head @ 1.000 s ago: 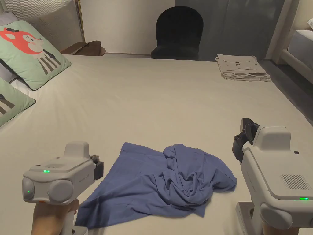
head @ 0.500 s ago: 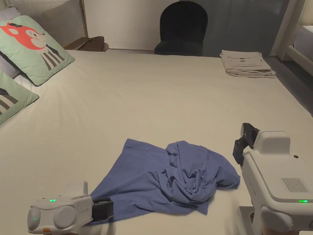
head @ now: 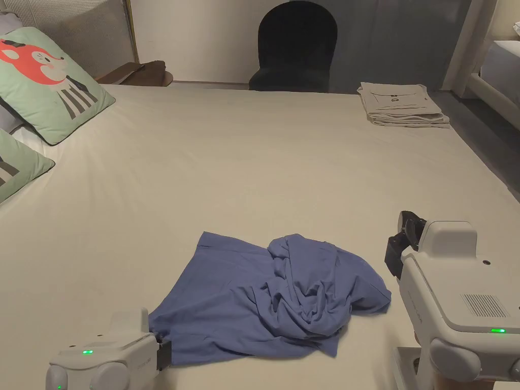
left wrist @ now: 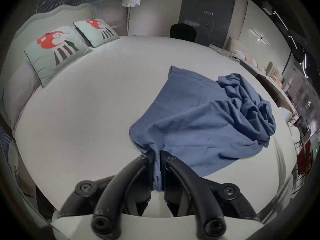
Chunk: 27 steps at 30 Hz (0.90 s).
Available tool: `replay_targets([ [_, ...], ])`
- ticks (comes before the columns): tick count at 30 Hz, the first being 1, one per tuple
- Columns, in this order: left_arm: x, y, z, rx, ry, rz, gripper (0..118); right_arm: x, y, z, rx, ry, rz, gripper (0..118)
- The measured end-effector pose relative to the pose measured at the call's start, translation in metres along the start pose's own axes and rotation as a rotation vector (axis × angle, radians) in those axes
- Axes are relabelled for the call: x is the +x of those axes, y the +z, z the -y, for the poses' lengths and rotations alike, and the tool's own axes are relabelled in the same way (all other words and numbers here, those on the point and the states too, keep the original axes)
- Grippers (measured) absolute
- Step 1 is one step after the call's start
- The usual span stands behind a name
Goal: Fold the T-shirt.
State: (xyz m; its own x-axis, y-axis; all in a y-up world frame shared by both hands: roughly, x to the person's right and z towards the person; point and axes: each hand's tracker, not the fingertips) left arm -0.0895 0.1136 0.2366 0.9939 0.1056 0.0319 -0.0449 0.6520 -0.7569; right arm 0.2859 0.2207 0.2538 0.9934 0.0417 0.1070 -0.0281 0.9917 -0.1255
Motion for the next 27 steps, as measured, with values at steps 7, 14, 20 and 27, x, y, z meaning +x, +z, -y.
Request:
replay_targets([
  [7, -0.011, 0.013, -0.028, 0.088, 0.018, 0.068, 4, 0.019, -0.048, 0.017, -0.2, 0.013, 0.021, 0],
  [14, -0.003, 0.013, -0.042, 0.121, 0.027, 0.11, 3, 0.039, -0.129, 0.067, -0.556, -0.101, -0.051, 87],
  [20, -0.006, 0.002, -0.044, 0.114, 0.036, 0.128, 2, 0.045, -0.153, 0.101, -0.665, -0.177, -0.035, 106],
  [27, 0.002, 0.004, -0.045, 0.1, 0.039, 0.131, 2, 0.041, -0.155, 0.118, -0.722, -0.187, -0.062, 77],
])
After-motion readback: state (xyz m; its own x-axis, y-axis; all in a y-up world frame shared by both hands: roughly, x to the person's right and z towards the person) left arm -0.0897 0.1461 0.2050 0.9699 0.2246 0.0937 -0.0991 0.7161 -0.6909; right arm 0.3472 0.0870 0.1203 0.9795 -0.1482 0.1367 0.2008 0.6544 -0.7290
